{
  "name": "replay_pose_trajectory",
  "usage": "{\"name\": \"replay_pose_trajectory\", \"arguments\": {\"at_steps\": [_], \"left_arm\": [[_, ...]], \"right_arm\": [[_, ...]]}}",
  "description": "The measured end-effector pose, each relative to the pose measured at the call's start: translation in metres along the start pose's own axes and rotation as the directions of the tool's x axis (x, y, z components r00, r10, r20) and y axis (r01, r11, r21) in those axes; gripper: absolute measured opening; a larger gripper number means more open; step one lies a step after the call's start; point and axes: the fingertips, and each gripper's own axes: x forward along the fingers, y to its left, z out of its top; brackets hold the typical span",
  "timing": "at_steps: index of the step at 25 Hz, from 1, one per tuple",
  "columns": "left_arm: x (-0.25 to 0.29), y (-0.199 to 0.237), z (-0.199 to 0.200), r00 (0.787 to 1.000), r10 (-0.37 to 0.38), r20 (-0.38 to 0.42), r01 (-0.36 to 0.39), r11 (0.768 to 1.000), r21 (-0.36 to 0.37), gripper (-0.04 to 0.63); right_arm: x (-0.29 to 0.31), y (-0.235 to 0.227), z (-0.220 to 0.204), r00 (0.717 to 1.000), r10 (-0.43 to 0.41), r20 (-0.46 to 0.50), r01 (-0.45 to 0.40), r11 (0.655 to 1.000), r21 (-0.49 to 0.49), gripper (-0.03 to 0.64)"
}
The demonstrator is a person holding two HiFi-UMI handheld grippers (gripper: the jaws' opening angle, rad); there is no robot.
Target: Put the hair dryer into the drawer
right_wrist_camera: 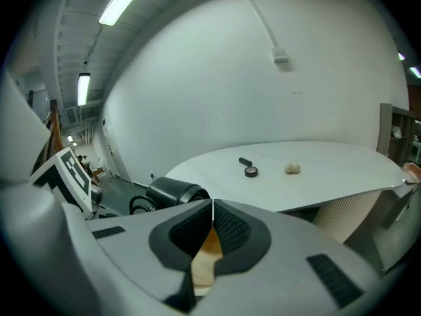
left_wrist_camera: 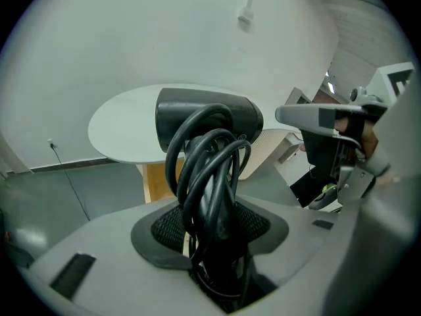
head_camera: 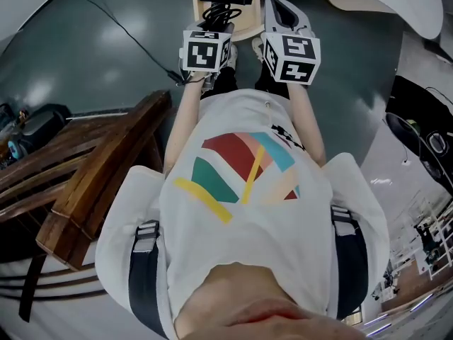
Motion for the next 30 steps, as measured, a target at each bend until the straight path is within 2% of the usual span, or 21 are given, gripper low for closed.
{"name": "replay_pose_trajectory", "arguments": {"at_steps": [5,15,23,30], "left_arm": [[0.013,-0.004,-0.011,0.995,-0.031,-0.095,0.03,0.999,-0.009,0.198],[0.033,-0.017,-0.035,0.976,-0.101,-0.193,0.084,0.992,-0.094,0.198],[0.039,-0.016,-0.047,0.958,-0.138,-0.251,0.099,0.982,-0.163,0.198],[0.049,-0.008,-0.059,0.944,-0.132,-0.301,0.077,0.979,-0.187,0.198]], "right_arm": [[-0.002,-0.006,-0.004,1.0,-0.015,-0.006,0.015,1.0,0.019,0.011],[0.0,-0.018,-0.01,0.999,-0.04,-0.021,0.04,0.998,0.044,0.011],[0.004,-0.017,-0.01,0.999,-0.047,-0.025,0.048,0.998,0.046,0.011],[0.009,-0.023,-0.009,0.998,-0.055,-0.032,0.056,0.997,0.047,0.011]]}}
